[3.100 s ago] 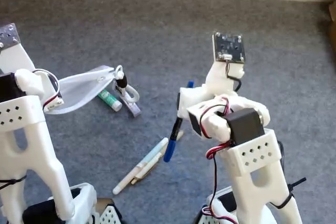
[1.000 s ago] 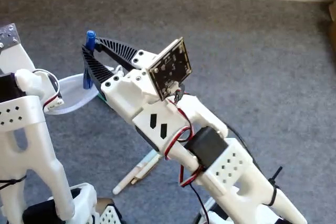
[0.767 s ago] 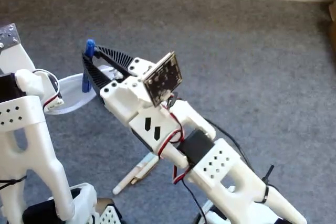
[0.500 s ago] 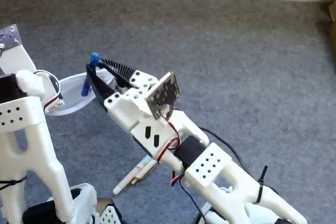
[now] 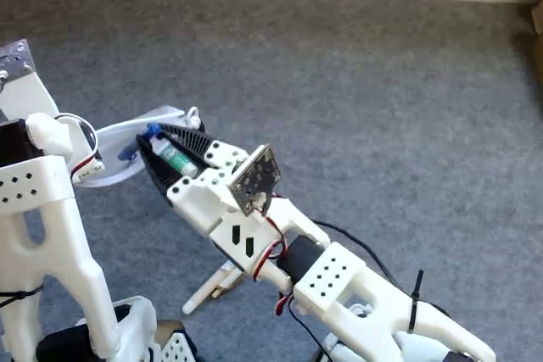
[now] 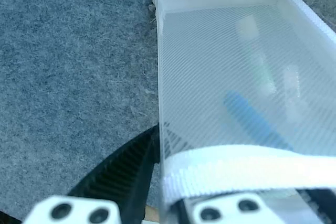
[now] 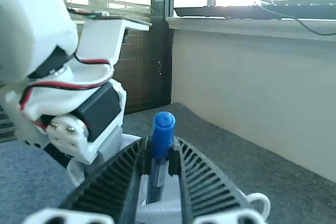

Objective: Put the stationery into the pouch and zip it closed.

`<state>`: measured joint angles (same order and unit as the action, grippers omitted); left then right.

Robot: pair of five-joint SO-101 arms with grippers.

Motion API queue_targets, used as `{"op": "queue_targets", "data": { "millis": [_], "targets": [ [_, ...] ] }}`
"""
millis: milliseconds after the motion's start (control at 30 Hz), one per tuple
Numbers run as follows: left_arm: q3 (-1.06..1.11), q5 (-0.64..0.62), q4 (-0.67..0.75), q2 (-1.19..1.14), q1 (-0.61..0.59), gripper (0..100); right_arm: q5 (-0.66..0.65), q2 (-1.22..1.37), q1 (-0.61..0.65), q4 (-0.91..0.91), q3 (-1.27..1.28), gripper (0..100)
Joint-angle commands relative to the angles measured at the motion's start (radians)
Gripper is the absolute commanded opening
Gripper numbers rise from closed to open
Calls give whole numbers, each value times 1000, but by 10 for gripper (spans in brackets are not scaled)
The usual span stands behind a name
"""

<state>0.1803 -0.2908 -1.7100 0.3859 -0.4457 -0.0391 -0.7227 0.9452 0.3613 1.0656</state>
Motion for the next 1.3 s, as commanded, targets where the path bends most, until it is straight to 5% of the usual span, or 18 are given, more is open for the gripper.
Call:
{"op": "queue_targets", "data": {
  "millis": [0, 167, 367, 1033, 1267],
  "targets": [
    [30, -6, 0, -5, -13, 7, -12, -35, 8, 28, -1, 9],
    [30, -6, 0, -4, -13, 7, -11, -35, -5, 27, 28, 15],
    [30, -6, 0, -5, -13, 7, -5, -35, -10, 21, 36, 144],
    [30, -6, 0, -5, -13, 7, -3, -88, -82, 16, 39, 145],
    [30, -6, 0, -5, -12, 7, 155, -265, -82, -315, 28, 145]
  ]
}}
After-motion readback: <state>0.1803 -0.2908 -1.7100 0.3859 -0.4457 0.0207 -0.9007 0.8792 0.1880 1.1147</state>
